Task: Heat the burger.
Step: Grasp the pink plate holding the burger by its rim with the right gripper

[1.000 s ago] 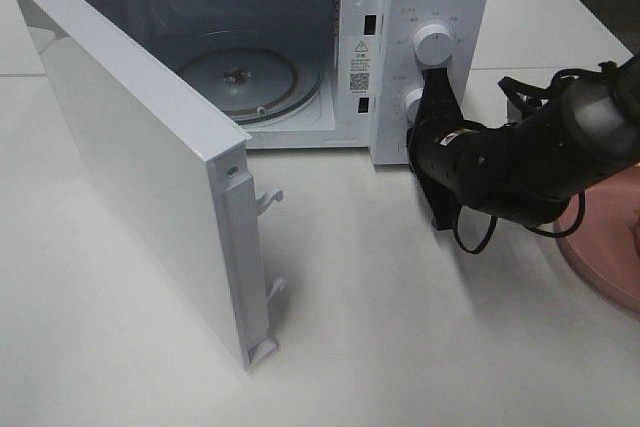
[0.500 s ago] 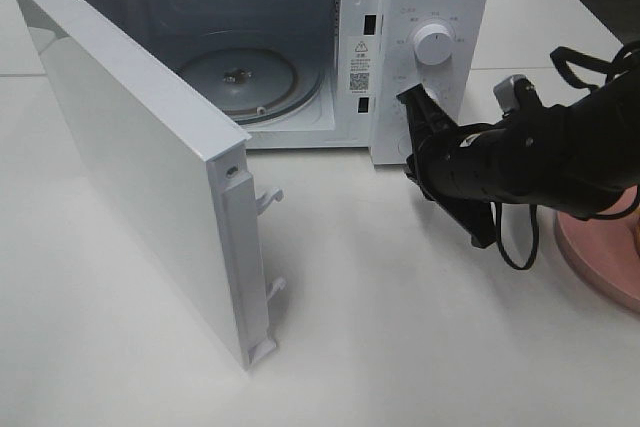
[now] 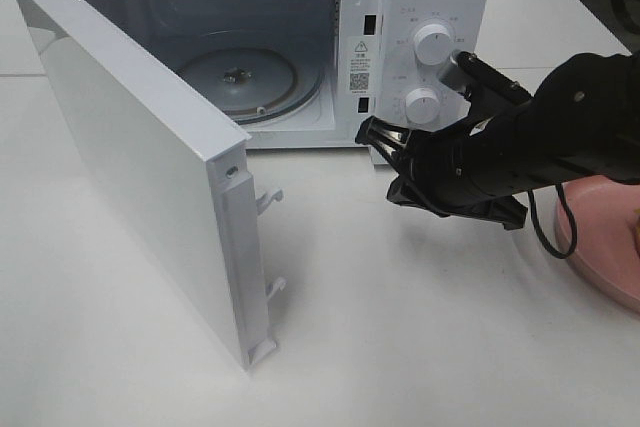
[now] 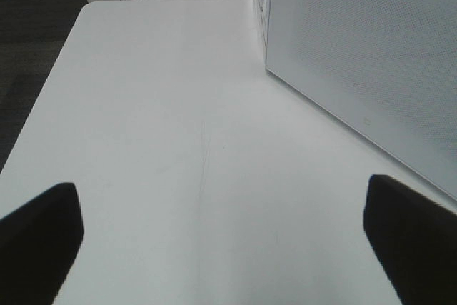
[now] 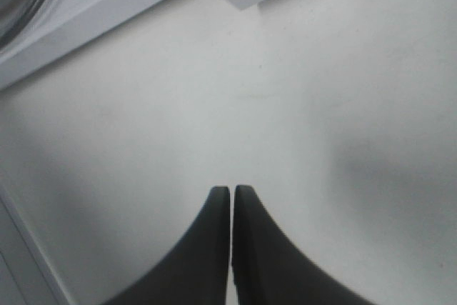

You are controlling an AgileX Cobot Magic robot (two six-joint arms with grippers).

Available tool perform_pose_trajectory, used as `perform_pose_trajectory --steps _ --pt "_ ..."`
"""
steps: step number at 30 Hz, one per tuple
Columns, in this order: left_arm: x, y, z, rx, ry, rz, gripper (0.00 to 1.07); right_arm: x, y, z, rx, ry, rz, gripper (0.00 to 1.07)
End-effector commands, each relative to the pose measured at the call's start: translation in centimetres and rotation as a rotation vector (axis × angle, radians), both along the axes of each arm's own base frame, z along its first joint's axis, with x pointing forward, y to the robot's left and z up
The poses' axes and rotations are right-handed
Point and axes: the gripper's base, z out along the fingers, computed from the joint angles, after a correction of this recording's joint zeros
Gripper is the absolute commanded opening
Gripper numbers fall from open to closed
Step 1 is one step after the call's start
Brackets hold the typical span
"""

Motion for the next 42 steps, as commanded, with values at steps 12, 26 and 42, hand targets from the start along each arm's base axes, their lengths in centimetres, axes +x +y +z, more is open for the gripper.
perform_pose_trajectory --steps 12,26,42 --pt "-0.3 0.0 0.0 -0.002 -0.026 -0.005 1.0 -1.5 -4.5 3.2 -0.295 0.132 0.345 0.07" --pt "-0.3 0.0 0.0 -0.002 -0.026 -0.005 1.0 -2.7 -9.1 4.4 -0.569 0.31 0.441 0.13" --pt "-0.3 0.0 0.0 -0.002 -0.026 -0.005 1.0 -1.8 -11.0 4.5 -0.641 0.262 0.413 1.03"
